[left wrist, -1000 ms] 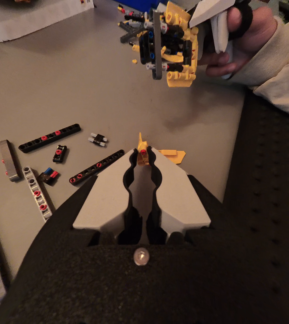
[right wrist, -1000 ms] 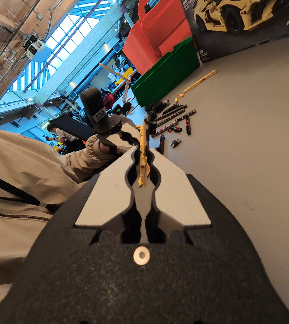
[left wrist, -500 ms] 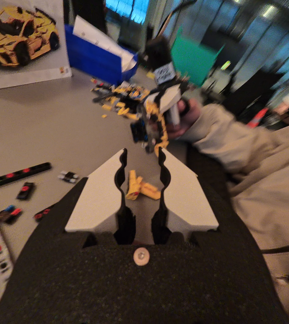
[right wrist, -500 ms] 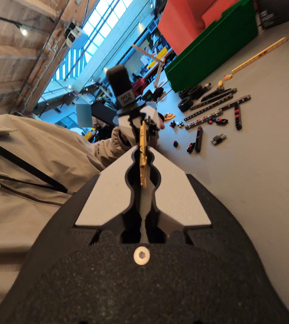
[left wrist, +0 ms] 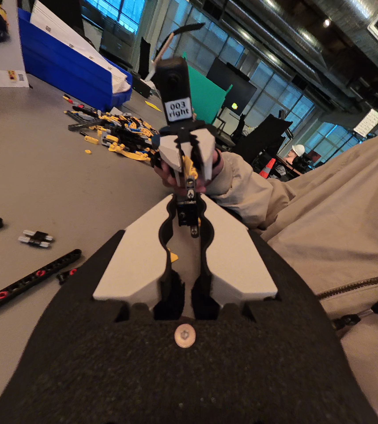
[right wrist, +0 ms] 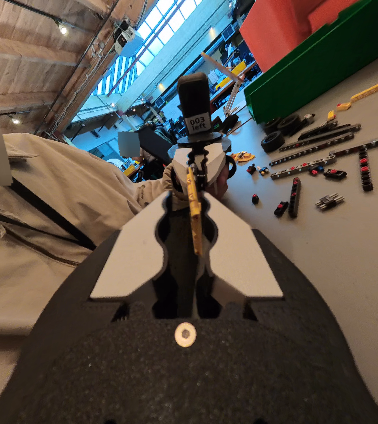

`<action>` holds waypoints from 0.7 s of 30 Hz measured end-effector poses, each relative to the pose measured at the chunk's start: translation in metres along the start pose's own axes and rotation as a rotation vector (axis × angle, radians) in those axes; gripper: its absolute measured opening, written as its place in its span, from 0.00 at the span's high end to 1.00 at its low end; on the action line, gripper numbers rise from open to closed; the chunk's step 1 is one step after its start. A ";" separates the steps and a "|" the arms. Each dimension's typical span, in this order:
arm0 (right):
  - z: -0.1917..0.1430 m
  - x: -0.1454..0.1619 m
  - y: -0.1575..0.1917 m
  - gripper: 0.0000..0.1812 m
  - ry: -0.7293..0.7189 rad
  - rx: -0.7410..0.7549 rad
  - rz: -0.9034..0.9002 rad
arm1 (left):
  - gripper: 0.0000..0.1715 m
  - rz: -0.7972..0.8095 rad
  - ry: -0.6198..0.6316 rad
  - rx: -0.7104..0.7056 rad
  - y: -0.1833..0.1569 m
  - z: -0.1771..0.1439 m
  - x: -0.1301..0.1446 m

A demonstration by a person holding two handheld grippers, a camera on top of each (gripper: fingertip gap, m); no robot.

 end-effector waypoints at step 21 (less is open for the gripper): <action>0.001 0.004 0.003 0.96 0.135 0.025 -0.062 | 0.91 0.085 0.018 0.000 -0.006 -0.005 0.000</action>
Point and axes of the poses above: each gripper's, where its closed fingertips meet, z out along the fingers, x out of its underside, y = z × x across the jaws, the point moved 8 cm from there along -z, back along the fingers, and after that the axes turned 1 degree about -y, right-handed, at the moved point
